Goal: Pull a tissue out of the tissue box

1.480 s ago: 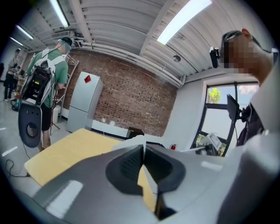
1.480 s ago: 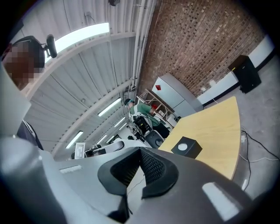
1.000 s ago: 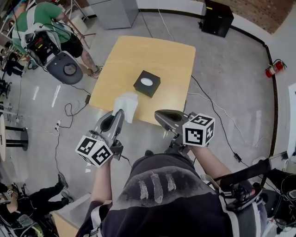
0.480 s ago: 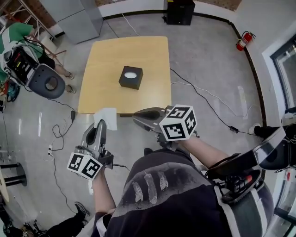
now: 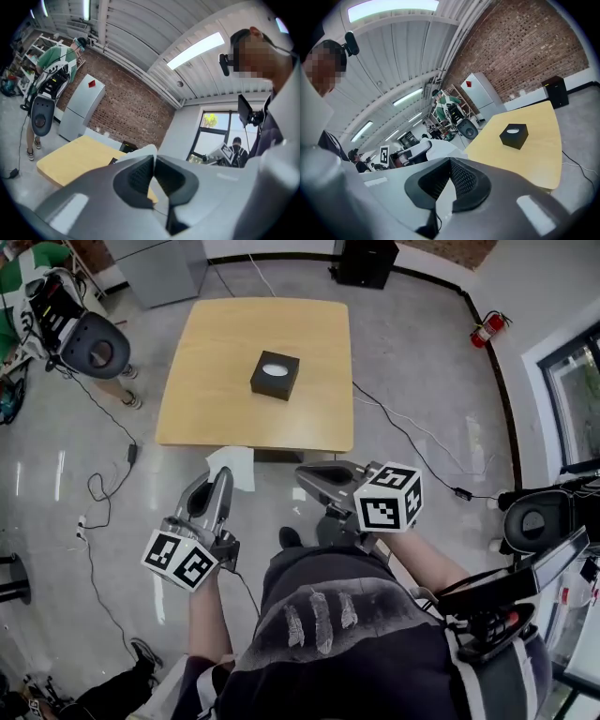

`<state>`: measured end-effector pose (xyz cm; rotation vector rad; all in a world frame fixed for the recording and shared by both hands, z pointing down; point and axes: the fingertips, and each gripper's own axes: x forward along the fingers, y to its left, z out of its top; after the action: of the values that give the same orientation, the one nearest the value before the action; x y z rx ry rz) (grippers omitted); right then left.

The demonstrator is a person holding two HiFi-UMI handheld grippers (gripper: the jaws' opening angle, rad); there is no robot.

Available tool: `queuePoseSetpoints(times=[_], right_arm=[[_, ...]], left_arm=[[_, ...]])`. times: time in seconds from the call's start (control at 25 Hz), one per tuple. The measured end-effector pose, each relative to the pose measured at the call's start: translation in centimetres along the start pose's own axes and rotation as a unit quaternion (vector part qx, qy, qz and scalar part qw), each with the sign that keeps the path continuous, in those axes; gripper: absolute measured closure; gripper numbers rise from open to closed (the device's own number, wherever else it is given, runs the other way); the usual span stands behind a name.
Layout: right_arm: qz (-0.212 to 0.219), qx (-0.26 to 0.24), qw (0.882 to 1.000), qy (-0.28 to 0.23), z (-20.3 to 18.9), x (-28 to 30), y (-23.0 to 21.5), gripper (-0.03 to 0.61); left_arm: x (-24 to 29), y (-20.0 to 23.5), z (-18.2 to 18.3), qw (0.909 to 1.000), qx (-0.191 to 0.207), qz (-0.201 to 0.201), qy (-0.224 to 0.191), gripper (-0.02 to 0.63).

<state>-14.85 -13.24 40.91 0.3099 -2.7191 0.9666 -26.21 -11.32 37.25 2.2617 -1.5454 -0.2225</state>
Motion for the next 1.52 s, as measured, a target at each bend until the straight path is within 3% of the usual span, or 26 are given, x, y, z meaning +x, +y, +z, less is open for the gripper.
queuePoseSetpoints(times=[0.32, 0.56, 0.92, 1.28, 1.52], right_arm=[[0.049, -0.025, 0.998, -0.036, 4.1, -1.8, 0.2, 0.58], [0.074, -0.039, 0.994, -0.064, 5.0, -4.9, 0.6, 0.58], [0.063, 0.002, 0.995, -0.076, 3.9, -9.8, -4.1, 0.58], [0.083, 0.007, 0.995, -0.061, 3.5, -14.7, -5.8, 0.58], [0.104, 0.007, 0.994, -0.044, 2.6, -14.8, -6.1, 0.58]], left_arm=[[3.5, -3.2, 1.2, 0.998, 0.062, 0.01, 0.001, 0.612], [4.4, -6.9, 1.7, 0.995, 0.099, 0.012, 0.004, 0.612], [7.3, -10.9, -0.6, 0.9941, 0.099, 0.028, 0.035, 0.612], [9.4, -15.1, -2.0, 0.9937, 0.093, 0.053, 0.032, 0.612], [8.6, -15.8, -3.0, 0.9924, 0.087, 0.082, 0.029, 0.612]])
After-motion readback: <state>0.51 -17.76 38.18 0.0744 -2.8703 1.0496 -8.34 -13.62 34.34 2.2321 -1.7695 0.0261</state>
